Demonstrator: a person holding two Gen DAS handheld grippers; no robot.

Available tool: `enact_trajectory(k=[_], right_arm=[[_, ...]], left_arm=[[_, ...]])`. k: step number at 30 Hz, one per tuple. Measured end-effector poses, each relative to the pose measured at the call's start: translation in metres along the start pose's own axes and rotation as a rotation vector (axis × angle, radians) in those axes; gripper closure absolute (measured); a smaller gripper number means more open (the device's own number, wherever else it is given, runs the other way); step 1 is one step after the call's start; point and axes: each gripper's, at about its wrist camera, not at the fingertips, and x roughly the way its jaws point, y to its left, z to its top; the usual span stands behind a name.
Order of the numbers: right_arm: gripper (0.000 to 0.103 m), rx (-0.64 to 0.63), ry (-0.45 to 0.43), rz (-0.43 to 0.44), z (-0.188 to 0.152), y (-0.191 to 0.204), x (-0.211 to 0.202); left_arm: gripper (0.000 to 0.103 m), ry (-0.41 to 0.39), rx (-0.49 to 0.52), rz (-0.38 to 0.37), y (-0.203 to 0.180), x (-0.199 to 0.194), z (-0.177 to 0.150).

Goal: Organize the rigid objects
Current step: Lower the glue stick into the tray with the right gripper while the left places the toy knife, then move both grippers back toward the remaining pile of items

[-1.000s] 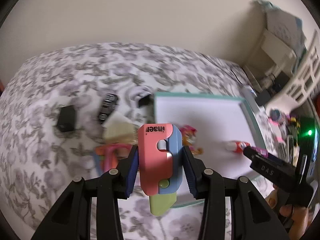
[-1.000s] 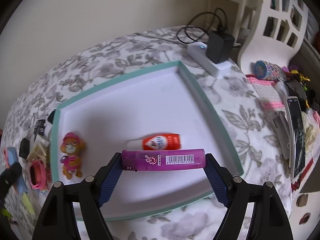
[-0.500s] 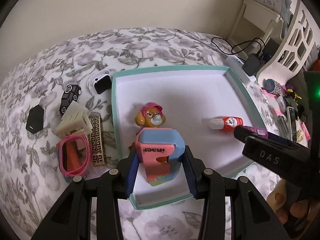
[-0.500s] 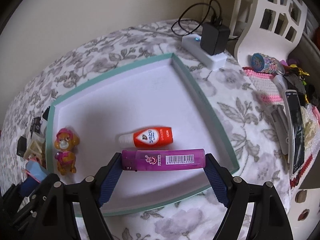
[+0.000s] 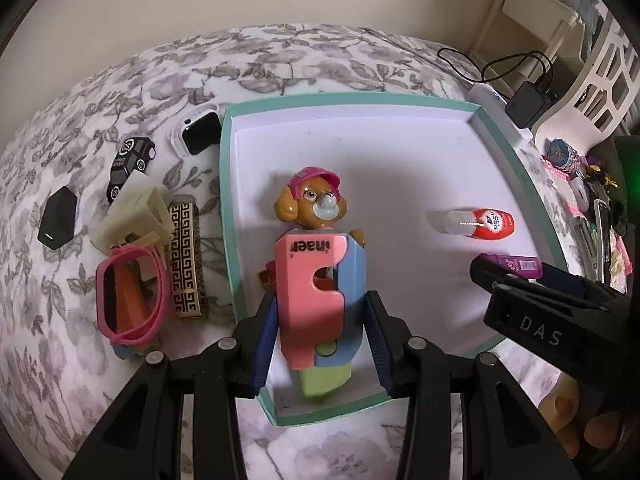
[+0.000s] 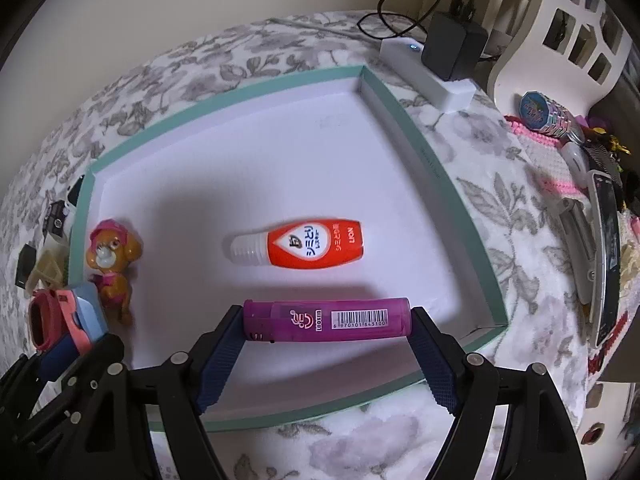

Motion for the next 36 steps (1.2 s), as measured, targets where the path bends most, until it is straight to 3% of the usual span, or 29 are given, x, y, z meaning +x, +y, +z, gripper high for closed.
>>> enact_trajectory(k=[10,13,17,22,24,27,32,36], right_arm=[[0.02,-0.023,0.035,-0.005,-0.005,0.006,0.013],[0.019,-0.027,0.037,-0.003,-0.005,0.007,0.014],[0.007,-0.023,0.006,0.008,-0.003,0.007,0.004],[0.006,-0.013,-0.037,0.022,0.001,0.007,-0.011],[0.0,-0.005,-0.054,0.036,0.003,0.006,-0.018],[0.0,-0.004,-0.091,0.049,0.005,0.007,-0.029],[0.0,-0.002,-0.143,0.068,0.008,0.011,-0.044],[0.0,-0.009,-0.154,0.072,0.008,0.015,-0.048]], left_arm=[[0.058,0.031,0.005,0.01,-0.001,0.007,-0.004],[0.052,0.031,0.004,0.016,0.0,0.007,-0.003],[0.044,0.024,-0.004,0.007,0.001,0.003,-0.001],[0.042,-0.005,-0.003,0.009,0.002,-0.007,0.002],[0.042,-0.02,-0.008,0.011,0.005,-0.013,0.005],[0.035,-0.047,-0.027,0.027,0.012,-0.022,0.008],[0.033,-0.101,-0.078,0.063,0.033,-0.037,0.012],[0.021,-0.125,-0.135,0.066,0.053,-0.043,0.014]])
